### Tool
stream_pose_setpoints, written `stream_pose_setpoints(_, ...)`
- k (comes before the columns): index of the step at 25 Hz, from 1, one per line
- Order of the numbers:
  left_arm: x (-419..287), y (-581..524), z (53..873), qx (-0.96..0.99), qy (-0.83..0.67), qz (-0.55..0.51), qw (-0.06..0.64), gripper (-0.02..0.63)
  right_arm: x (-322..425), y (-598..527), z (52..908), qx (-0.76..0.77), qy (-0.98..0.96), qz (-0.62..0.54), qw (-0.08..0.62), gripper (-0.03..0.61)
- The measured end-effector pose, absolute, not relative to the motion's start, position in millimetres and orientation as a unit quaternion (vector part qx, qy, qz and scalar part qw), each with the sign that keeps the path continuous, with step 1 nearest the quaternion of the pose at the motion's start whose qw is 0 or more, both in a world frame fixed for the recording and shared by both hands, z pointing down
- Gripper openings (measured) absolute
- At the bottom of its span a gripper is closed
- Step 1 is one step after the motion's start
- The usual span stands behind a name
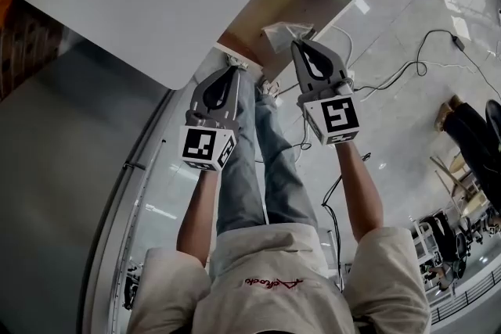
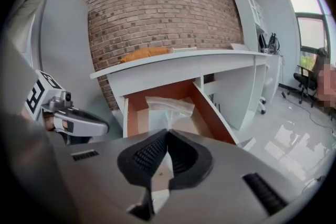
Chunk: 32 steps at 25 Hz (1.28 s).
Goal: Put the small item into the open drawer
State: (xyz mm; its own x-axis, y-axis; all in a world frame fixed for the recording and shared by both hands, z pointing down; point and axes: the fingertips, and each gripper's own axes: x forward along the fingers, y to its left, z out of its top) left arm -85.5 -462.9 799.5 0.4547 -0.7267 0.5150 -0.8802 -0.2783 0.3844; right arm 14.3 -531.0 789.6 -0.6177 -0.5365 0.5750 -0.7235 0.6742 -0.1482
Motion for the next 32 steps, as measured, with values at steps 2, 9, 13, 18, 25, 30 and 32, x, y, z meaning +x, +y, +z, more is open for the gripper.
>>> stream_pose_setpoints(2,-87,-466,800,0.789,-0.51,0.116,0.322,0.008,9,-545,790,0.347,-0.885,0.175,0.255,0.012)
stream_pose_setpoints(9,-86,-470,805,0.79,-0.509,0.114,0.323,0.009,-3,-587,799,0.302,-0.899,0.12,0.293,0.012)
stream_pose_setpoints(13,-87,-472,807,0.789,-0.509,0.112,0.324,0.009,-14,-603,810,0.245,-0.906,0.071,0.338,0.012)
stream_pose_setpoints(18,-86,-469,809,0.789,-0.508,0.112,0.328,0.009,-24,-609,837,0.164,-0.896,-0.004,0.413,0.012)
stream_pose_setpoints(25,-87,-466,809,0.788,-0.507,0.11,0.332,0.009,-40,-602,874,0.051,-0.858,-0.123,0.495,0.012)
stream_pose_setpoints(30,-86,-465,812,0.787,-0.507,0.113,0.333,0.009,-40,-595,903,0.009,-0.835,-0.131,0.534,0.012)
stream_pose_setpoints(32,-88,-465,813,0.787,-0.506,0.115,0.333,0.009,-41,-592,913,0.005,-0.831,-0.125,0.542,0.012)
